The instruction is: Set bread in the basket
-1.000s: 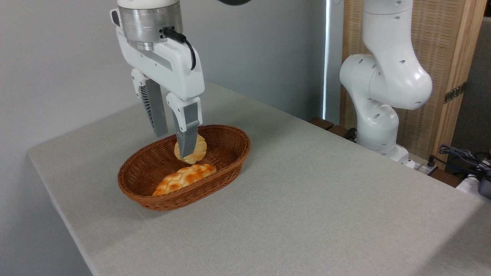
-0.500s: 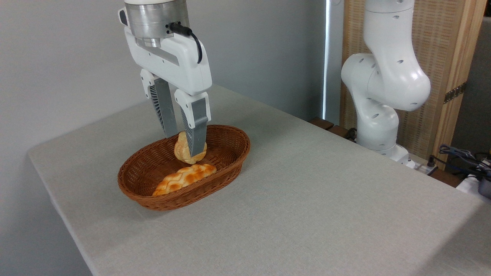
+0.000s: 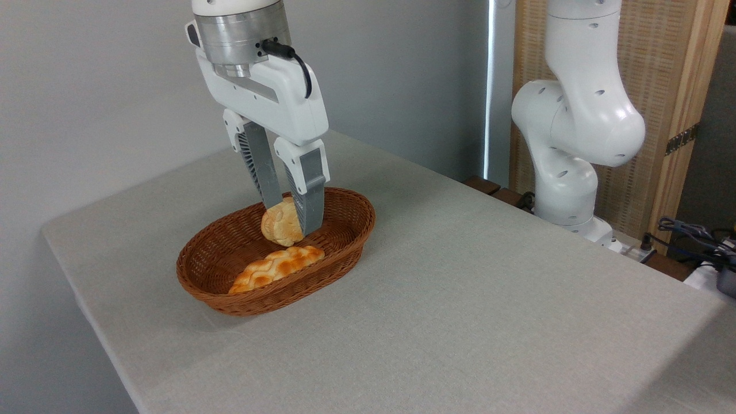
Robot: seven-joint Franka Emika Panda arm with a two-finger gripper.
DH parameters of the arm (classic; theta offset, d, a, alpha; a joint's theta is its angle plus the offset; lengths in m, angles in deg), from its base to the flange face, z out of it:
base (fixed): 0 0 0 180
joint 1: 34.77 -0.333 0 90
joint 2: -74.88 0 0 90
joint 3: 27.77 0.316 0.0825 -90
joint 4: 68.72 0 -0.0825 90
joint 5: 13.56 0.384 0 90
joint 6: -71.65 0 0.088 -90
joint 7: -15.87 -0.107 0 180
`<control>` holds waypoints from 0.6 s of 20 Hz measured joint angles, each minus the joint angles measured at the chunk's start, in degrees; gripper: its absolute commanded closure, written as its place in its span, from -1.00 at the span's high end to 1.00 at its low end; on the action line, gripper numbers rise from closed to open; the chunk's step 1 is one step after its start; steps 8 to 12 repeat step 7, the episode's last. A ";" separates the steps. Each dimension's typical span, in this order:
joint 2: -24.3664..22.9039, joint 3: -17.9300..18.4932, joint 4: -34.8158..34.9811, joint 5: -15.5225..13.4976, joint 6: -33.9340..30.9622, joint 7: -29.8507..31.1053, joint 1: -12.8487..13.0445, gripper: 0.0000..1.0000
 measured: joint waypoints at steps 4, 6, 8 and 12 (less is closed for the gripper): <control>-0.04 0.15 0.00 0.23 -0.03 0.00 0.00 1.00; -0.04 0.24 0.00 0.23 -0.03 0.00 0.00 1.00; -0.04 0.28 0.00 0.23 -0.03 0.00 0.00 1.00; -0.04 0.28 0.00 0.23 -0.03 0.00 0.00 1.00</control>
